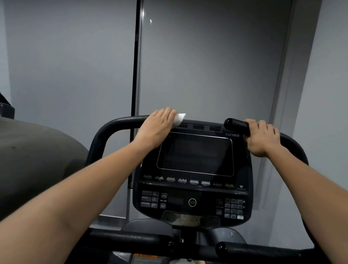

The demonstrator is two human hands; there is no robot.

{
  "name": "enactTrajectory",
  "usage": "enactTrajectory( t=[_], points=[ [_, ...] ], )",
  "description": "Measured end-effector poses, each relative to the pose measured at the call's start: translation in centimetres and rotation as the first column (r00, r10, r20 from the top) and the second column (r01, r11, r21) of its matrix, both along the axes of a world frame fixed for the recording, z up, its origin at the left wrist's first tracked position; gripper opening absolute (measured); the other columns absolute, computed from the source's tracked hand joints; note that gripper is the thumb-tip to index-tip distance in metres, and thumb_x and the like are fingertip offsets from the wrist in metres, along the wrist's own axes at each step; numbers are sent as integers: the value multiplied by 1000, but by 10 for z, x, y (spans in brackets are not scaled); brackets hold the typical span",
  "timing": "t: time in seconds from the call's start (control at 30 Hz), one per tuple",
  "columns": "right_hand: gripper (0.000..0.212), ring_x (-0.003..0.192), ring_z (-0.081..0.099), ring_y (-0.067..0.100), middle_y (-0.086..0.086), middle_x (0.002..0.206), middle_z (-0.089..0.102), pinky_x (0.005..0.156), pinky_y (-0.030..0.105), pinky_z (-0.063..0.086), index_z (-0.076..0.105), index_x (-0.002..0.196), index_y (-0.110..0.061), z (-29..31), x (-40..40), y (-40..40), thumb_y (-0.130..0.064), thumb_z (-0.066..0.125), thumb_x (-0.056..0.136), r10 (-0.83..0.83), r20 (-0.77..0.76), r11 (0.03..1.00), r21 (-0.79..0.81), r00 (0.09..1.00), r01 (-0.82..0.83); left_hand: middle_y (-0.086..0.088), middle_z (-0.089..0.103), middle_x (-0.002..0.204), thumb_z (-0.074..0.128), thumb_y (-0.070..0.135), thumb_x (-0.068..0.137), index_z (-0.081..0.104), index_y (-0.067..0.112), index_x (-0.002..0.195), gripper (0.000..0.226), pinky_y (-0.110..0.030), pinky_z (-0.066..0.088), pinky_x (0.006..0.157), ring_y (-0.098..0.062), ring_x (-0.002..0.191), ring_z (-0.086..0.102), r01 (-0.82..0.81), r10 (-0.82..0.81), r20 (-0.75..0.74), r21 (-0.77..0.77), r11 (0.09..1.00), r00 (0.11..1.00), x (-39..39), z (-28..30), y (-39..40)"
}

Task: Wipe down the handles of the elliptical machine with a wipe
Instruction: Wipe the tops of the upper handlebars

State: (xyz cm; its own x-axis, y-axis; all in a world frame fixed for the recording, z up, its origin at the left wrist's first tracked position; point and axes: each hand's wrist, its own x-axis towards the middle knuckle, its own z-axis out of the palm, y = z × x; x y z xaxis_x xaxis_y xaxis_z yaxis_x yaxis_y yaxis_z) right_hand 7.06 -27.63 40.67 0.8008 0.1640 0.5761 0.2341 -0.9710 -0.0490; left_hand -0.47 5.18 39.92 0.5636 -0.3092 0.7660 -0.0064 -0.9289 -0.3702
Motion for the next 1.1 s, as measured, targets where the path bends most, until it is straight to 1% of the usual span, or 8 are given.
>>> enactTrajectory(
  t=[0.13,0.27,0.43,0.6,0.7,0.8,1.0,1.1],
  points=[
    [51,130,37,37,13,136,40,114,48,21,24,147,-30,0,-1,-2,-36,44,101,8,11,1000,4,1000,-8,-7,54,100,57,26,97,48,9,117,27,-37,44,83,-26,89,55,30,-29,21,-50,998,999,-14,-5,32],
    [52,130,37,37,14,138,40,113,48,21,24,148,-29,-1,-2,-2,-35,44,101,15,21,1000,2,1000,-15,-6,51,101,58,23,97,43,12,115,26,-36,44,81,-24,86,52,-64,65,1,-129,990,998,-42,-18,80],
    [52,131,37,38,14,138,40,114,48,21,24,148,-27,-2,-3,-1,-35,44,100,20,27,1000,-1,999,-20,-11,51,100,53,26,100,46,6,112,25,-40,41,68,-28,78,50,-171,142,-116,-300,938,983,-65,-23,116],
    [49,129,38,38,14,134,41,114,48,21,27,145,-28,-3,1,-1,-34,45,100,16,53,1000,8,998,-16,-13,51,101,55,12,96,48,3,114,21,-36,39,73,-28,82,48,-177,166,-68,-220,959,984,-52,-24,105],
    [48,128,38,38,13,133,41,114,47,20,27,144,-29,-5,3,0,-34,45,100,17,54,1000,12,998,-17,-10,49,101,62,4,88,46,5,117,34,-37,44,80,-25,85,49,-186,183,-38,-112,976,982,-43,-21,85],
    [49,129,37,37,13,133,40,115,48,19,26,144,-29,-4,3,-1,-33,44,100,15,52,1000,11,999,-16,-13,51,110,53,-2,86,46,3,123,38,-39,43,86,-30,96,53,-141,138,-54,-46,989,989,-27,-7,43],
    [50,130,37,36,13,135,40,116,47,18,25,146,-31,-2,1,-2,-35,45,100,26,37,1000,12,999,-27,-10,51,109,53,5,91,48,6,119,29,-35,39,84,-29,97,54,-68,67,-63,-8,998,996,0,7,-13],
    [51,131,37,36,12,137,40,115,48,19,24,147,-31,-2,-1,-4,-36,44,100,40,22,999,4,999,-40,-10,56,106,56,25,97,51,7,115,27,-38,42,82,-30,95,56,24,-28,-63,-70,997,998,-9,7,10]
  ],
)
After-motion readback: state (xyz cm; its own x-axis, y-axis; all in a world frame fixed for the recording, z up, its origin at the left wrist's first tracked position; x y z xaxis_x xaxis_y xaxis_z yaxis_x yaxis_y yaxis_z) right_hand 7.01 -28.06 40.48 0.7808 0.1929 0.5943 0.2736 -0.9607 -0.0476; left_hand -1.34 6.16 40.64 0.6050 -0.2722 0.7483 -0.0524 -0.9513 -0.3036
